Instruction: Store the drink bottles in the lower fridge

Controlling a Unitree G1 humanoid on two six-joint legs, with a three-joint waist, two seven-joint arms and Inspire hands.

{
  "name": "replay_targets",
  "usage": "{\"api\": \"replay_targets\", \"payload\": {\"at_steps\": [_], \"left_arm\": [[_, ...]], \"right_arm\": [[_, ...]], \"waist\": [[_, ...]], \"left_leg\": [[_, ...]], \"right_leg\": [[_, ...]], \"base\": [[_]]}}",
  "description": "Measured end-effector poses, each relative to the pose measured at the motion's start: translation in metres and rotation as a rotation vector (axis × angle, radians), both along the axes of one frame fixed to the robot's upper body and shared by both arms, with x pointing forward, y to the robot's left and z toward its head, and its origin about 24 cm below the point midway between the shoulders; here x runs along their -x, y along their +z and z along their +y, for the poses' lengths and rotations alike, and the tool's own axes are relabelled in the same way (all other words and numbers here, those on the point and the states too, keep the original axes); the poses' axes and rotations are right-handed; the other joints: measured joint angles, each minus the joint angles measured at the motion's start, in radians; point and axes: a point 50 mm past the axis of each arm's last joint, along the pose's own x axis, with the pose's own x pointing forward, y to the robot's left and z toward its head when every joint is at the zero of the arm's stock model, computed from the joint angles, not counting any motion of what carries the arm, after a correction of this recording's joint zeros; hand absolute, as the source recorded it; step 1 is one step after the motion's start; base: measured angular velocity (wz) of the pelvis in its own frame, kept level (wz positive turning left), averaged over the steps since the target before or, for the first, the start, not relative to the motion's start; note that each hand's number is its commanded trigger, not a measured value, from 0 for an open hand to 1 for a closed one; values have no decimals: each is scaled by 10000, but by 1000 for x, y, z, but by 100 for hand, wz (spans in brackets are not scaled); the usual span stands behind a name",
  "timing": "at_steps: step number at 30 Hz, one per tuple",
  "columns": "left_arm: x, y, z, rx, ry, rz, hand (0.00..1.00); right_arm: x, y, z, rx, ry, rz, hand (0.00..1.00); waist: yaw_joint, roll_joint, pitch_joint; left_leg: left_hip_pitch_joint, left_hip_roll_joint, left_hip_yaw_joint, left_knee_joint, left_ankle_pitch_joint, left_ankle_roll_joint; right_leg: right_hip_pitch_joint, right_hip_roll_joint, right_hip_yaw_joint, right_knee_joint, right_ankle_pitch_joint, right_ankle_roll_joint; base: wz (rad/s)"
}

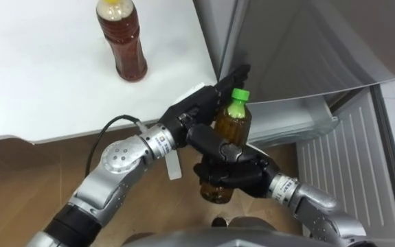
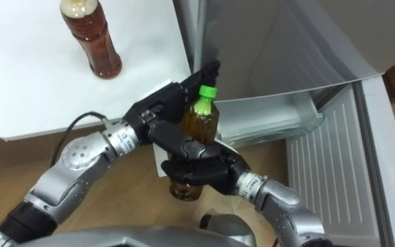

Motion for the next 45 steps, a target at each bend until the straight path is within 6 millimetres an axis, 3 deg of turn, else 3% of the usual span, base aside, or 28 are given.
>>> {"api": "replay_targets", "payload": {"at_steps": [6,13,26,36,45], "left_arm": [[10,-9,16,-548,-185,368,0],[22,-18,21,-701,-229,831,0],[29,-31,36,-1287,-156,1425,0],[52,-65,60,-2477,-795,3580,0],[72,-93,77,-3251,-985,5529,0]], "right_arm": [[-1,1,-9,68,-323,110,100],[-4,2,-19,455,-527,124,100],[-2,-1,-38,1226,-1491,520,100],[5,-13,-78,2007,-3468,1516,100],[9,-22,-77,1942,-4365,2411,100]], "waist": [[-9,31,9],[-208,239,-11],[-416,251,-9],[-828,239,-5],[-739,193,8]], "left_leg": [[-62,-4,-3,-2,0,0],[-59,-5,-8,-3,1,0],[-25,-8,-10,2,2,2],[-116,-14,-40,6,3,4],[-105,-10,-50,-13,3,4]], "right_leg": [[-58,-8,-23,-2,-1,0],[-56,-14,-52,2,-3,-1],[-10,-17,-53,12,-12,3],[-86,-24,-61,7,-46,5],[-66,-37,-150,5,-69,3]], "base": [[0],[0],[0],[0],[1]]}}
